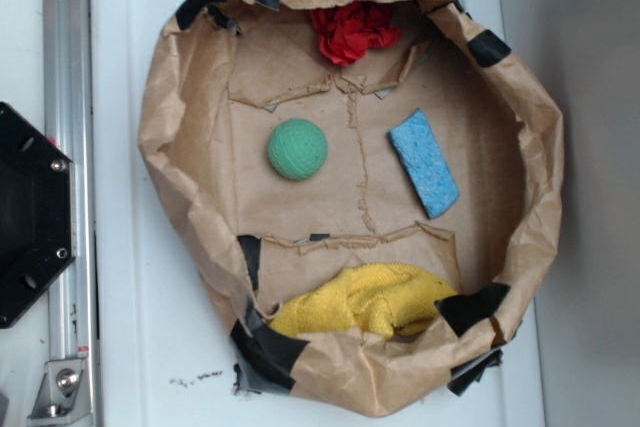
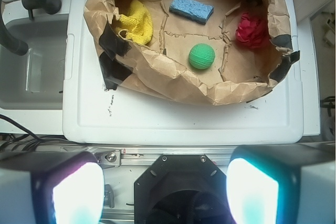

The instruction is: Grab the yellow cloth.

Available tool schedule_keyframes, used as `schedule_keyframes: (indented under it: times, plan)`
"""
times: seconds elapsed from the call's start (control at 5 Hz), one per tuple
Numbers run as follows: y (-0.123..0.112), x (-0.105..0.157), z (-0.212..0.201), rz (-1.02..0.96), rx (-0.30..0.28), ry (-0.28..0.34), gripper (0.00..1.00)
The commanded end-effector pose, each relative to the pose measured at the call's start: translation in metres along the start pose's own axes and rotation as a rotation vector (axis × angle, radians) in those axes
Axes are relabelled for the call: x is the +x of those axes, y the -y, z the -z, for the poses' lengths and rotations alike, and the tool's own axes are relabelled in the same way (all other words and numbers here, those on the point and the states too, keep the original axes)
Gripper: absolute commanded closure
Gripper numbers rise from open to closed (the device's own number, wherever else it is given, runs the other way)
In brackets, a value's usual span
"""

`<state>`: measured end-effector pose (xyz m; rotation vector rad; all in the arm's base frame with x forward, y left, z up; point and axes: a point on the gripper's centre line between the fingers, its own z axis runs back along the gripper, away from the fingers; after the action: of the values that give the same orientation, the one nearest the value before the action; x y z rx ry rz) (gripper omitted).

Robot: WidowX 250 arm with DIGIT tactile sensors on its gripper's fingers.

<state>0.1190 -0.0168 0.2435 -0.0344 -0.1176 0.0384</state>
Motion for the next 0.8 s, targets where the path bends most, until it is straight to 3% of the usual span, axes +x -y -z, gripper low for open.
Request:
schedule_keyframes:
  times: [0.0, 0.2, 0.4, 0.6]
  plan:
    - [0.0, 0.0, 0.0, 0.0, 0.0, 0.0, 0.0]
    - [-0.029, 0.046, 0.043, -0.124, 0.036, -0.016, 0.0]
    - [-0.041, 0.085, 0.08, -0.354, 0.038, -0.003, 0.0]
    - [-0.038, 0.123, 0.11, -0.44, -0.025, -0.028, 0.0]
